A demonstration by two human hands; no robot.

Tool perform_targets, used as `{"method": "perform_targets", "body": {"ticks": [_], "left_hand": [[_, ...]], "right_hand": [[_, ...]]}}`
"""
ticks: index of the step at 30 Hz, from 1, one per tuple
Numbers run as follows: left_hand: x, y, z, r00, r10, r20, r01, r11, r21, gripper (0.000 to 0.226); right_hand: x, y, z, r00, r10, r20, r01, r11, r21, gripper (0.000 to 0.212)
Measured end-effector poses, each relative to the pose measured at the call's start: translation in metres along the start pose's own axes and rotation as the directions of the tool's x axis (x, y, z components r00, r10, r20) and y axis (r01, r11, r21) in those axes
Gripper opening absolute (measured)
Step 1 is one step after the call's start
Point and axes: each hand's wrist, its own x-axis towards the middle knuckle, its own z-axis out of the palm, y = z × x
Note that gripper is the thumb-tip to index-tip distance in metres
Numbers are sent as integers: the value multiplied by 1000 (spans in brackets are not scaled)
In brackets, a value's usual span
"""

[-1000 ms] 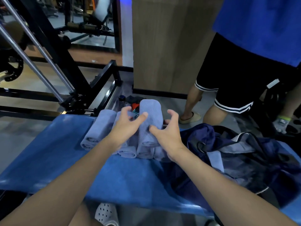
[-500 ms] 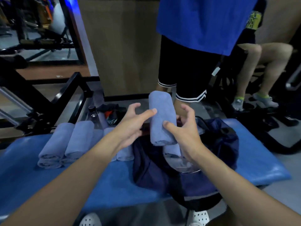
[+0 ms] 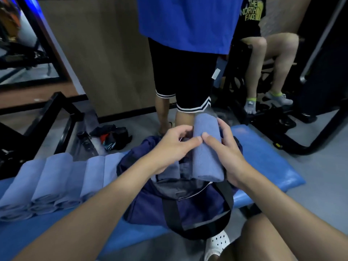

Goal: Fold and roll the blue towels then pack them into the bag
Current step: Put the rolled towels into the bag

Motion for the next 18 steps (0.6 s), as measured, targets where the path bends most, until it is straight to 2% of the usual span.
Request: {"method": "perform_targets", "body": {"ticks": [3, 4, 6, 8, 11, 14, 18], "left_hand": [[9, -12, -3, 997, 63, -38, -49, 953, 298, 18], [13, -18, -6, 990, 131, -60, -86, 869, 487, 20], [20, -27, -12, 976, 216, 17, -140, 569, 811, 27], [26, -33, -17, 988, 107, 108, -139, 357, 924, 32], [36, -40, -17, 986, -56, 157, -146, 162, 976, 34], [42, -37, -20, 986, -36, 164, -161, 78, 984, 37], [47, -27, -31, 988, 113, 108, -125, 154, 980, 51]], "right_hand": [[5, 9, -11, 998, -14, -55, 7, 994, -112, 62], [8, 13, -15, 998, -7, -66, -4, 988, -154, 62], [12, 21, -20, 997, 27, -68, -40, 978, -204, 58], [18, 28, -21, 997, 66, -51, -76, 967, -244, 57], [27, 37, -18, 992, 114, -47, -123, 949, -291, 60], [37, 42, -14, 991, 120, -63, -134, 939, -316, 62], [53, 44, -6, 988, 150, -26, -149, 922, -358, 70]]}}
